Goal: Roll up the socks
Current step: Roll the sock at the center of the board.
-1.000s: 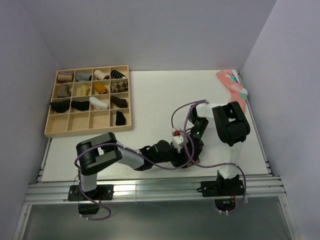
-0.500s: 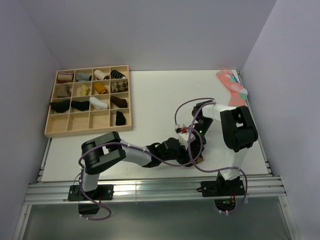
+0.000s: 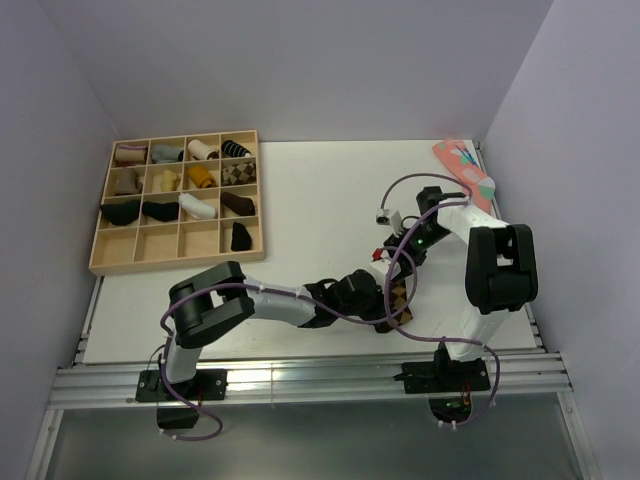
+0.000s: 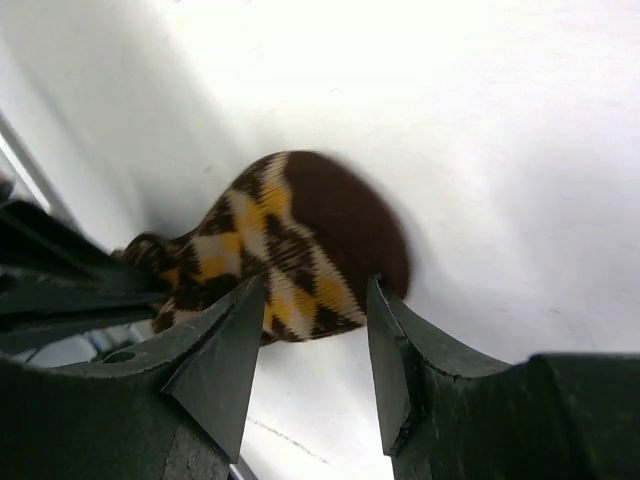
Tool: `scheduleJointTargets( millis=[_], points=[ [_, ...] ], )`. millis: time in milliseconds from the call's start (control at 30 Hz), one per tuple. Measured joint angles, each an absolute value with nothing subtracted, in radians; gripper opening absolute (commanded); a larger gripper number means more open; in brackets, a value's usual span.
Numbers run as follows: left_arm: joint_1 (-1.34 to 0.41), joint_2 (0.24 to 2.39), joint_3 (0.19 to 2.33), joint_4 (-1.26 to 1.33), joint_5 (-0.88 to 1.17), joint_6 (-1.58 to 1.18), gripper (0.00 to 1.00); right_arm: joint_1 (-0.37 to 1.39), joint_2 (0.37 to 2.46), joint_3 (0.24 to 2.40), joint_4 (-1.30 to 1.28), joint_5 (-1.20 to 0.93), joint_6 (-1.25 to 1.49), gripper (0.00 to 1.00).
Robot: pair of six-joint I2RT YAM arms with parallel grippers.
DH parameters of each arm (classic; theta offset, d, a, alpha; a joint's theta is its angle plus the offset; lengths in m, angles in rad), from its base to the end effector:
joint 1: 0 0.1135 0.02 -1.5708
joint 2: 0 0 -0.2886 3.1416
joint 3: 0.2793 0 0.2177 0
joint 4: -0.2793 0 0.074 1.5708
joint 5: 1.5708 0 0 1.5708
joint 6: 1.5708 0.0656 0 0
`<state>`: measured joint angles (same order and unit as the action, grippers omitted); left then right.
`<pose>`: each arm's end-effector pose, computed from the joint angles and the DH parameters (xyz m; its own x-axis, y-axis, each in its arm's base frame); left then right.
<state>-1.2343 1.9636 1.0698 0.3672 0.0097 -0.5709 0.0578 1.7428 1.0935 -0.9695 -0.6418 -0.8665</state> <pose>0.1411 -0.4052 0.1844 -0.6512 0.2250 -0.7248 0.7068 0.5275 -0.4713 0.2636 0.0546 0.1927 -0.6323 -0.6480 -0.4246 -0.7713 0.4749 0.4237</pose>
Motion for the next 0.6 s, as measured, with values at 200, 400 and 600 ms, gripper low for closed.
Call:
scheduleJointTargets(
  millis=[200,400,600],
  points=[
    [-1.234,1.97,1.105,0.31,0.009,-0.581,0.0,0.049,1.739,1.083,-0.868,-0.601,-0.755,0.55],
    [-1.234,1.976,1.114,0.303,0.009,-0.589,0.0,0.029,1.738,1.063,-0.802,-0.561,-0.688,0.56],
    [-1.234,1.977,1.122,0.287,0.009,-0.589,0.0,0.022,1.74,1.06,-0.798,-0.548,-0.675,0.55]
  ],
)
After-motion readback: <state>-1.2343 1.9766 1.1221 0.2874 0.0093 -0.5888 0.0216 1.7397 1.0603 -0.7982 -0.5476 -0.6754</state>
